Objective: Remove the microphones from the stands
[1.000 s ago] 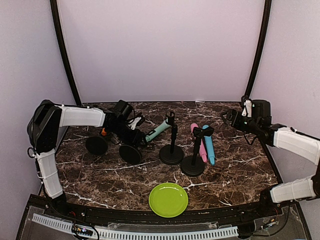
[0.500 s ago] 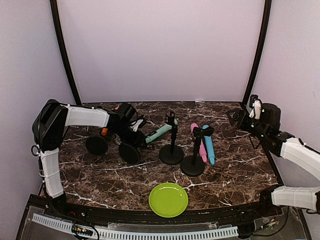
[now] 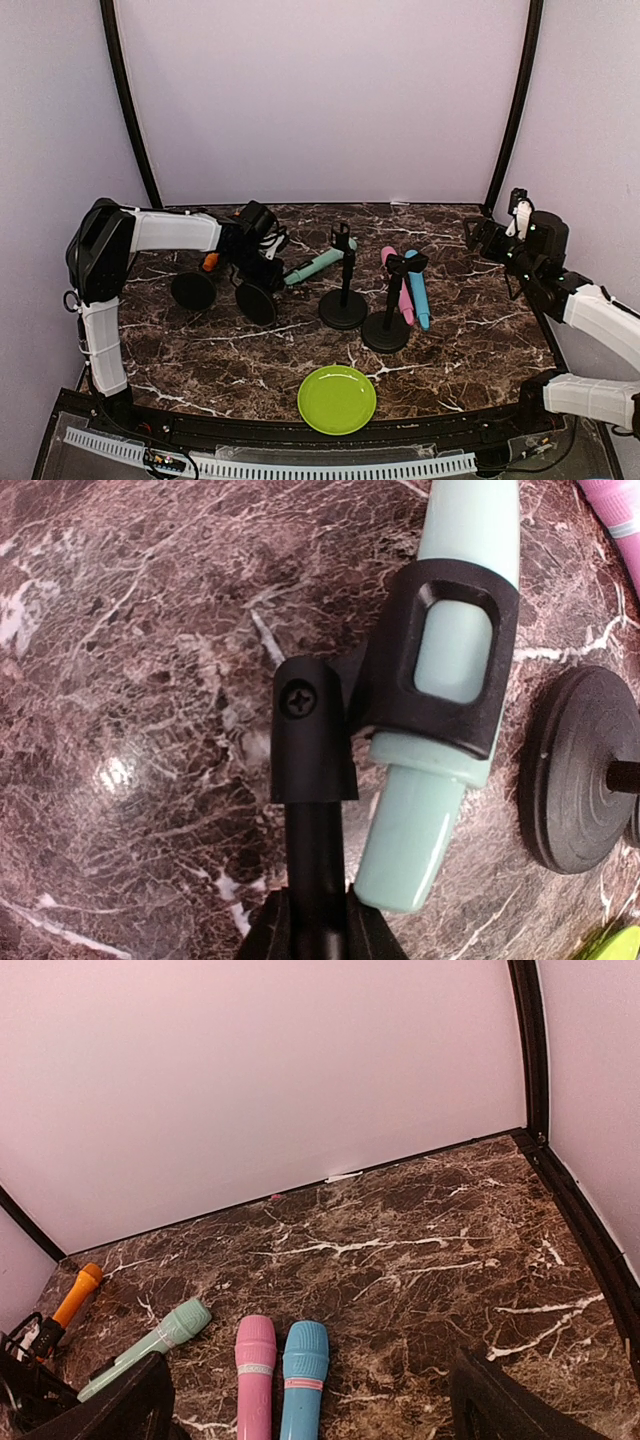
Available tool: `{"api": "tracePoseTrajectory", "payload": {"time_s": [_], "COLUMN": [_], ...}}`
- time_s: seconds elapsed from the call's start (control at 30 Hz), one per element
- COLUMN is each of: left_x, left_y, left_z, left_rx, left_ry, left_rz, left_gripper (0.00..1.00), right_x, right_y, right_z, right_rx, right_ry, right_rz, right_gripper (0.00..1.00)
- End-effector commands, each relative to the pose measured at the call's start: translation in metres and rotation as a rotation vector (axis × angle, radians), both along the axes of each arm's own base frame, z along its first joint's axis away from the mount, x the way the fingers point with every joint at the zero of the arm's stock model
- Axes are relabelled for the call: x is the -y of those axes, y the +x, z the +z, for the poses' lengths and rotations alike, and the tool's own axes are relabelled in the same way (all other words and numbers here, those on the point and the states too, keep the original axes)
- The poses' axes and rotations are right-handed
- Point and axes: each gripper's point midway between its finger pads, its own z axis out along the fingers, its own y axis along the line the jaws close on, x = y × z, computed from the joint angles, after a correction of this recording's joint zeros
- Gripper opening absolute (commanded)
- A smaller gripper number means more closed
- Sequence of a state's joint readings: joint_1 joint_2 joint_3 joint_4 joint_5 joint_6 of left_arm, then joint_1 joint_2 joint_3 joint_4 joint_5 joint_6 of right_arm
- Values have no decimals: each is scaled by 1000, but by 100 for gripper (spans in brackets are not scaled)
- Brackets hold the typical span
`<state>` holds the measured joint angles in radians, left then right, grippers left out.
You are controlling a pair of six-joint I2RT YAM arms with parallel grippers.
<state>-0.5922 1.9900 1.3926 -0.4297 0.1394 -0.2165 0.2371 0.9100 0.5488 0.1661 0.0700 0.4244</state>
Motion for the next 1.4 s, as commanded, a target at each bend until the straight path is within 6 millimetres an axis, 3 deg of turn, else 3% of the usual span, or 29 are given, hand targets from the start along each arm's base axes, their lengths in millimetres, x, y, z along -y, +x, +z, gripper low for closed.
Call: {"api": "tracePoseTrajectory", "payload": {"time_s": [0.0, 0.13, 0.27, 0.57, 0.7, 0.83, 0.93, 1.03, 1.13, 1.27, 1.37], "left_x": [-24, -28, -9, -7, -7, -6, -6, -5, -4, -4, -8], "left_y": [16, 20, 16, 13, 14, 12, 12, 14, 22, 31, 32], "left_z": [16, 26, 32, 7, -1, -2, 0, 9, 24, 63, 80], "left_rx": [66, 97, 75, 2, -23, -36, -35, -8, 54, 185, 261], "left_ry": [79, 72, -23, 17, 47, 52, 57, 49, 31, -13, -32], "left_rz": [60, 73, 25, -16, -33, -49, -62, -67, -65, -52, -43], "left_gripper": [18, 18, 19, 32, 32, 22, 8, 1, 0, 0, 0], "right_x": [3, 2, 2, 10, 13, 15, 15, 14, 15, 14, 14], "right_y": [5, 8, 6, -5, -9, -10, -10, -10, -11, -14, -15], "right_z": [6, -1, 1, 6, 7, 6, 8, 12, 17, 20, 23], "right_rx": [45, 27, 29, 34, 38, 43, 46, 53, 61, 67, 70], "right_ry": [-14, -13, -13, -25, -23, -21, -20, -19, -15, -8, 0], "right_rz": [-18, -12, -10, -40, -52, -61, -61, -59, -59, -55, -52], "right_gripper": [96, 96, 96, 97, 97, 97, 97, 97, 97, 97, 97]}}
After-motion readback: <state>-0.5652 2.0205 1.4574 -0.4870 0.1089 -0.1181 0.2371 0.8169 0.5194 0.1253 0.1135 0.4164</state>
